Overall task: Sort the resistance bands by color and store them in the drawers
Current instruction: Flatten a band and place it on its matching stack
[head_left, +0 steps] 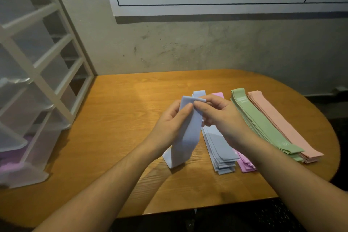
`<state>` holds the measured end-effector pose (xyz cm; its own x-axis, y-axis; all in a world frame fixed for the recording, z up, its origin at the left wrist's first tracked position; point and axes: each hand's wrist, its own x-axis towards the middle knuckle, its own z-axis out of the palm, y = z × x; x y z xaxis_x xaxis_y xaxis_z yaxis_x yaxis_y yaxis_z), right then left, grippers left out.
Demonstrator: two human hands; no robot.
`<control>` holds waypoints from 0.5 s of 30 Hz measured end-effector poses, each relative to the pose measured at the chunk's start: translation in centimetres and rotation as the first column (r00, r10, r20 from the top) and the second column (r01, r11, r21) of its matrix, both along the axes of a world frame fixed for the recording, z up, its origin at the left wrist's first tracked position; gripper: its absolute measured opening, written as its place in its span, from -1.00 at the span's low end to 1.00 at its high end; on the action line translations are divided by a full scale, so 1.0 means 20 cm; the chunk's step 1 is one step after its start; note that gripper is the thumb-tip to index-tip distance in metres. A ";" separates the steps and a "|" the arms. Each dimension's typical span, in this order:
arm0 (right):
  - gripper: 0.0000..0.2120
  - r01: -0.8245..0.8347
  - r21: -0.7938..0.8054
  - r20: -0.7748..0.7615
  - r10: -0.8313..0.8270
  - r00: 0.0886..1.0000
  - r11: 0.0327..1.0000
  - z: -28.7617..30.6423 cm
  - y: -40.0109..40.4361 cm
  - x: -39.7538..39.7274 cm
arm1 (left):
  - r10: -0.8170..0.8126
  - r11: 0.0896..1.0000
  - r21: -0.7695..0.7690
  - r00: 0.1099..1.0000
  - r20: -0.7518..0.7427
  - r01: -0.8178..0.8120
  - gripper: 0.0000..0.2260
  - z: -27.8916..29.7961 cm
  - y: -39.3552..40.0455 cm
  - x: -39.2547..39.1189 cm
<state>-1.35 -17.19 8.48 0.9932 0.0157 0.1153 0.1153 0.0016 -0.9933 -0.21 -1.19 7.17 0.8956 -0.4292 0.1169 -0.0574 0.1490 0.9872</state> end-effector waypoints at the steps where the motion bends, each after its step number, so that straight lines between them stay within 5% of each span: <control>1: -0.91 0.023 0.014 -0.003 -0.023 1.000 1.000 0.00 -0.01 0.01 | -0.038 0.999 0.020 0.999 -0.008 0.038 -0.74 0.00 0.00 0.00; 8: -0.86 0.025 0.124 -0.058 -0.017 0.998 0.992 -0.03 -0.03 0.06 | -0.010 1.000 0.013 0.997 -0.076 0.011 -0.85 0.00 -0.07 0.01; 12: -0.59 -0.095 0.123 -0.057 0.102 0.993 0.988 -0.03 -0.02 0.04 | 0.037 0.984 -0.163 0.979 -0.202 -0.071 -0.80 0.04 -0.11 0.06; 15: -0.67 -0.136 0.059 -0.077 0.140 0.987 0.989 -0.07 -0.02 0.04 | 0.017 0.952 -0.288 0.954 -0.299 -0.108 -0.82 0.08 -0.11 0.12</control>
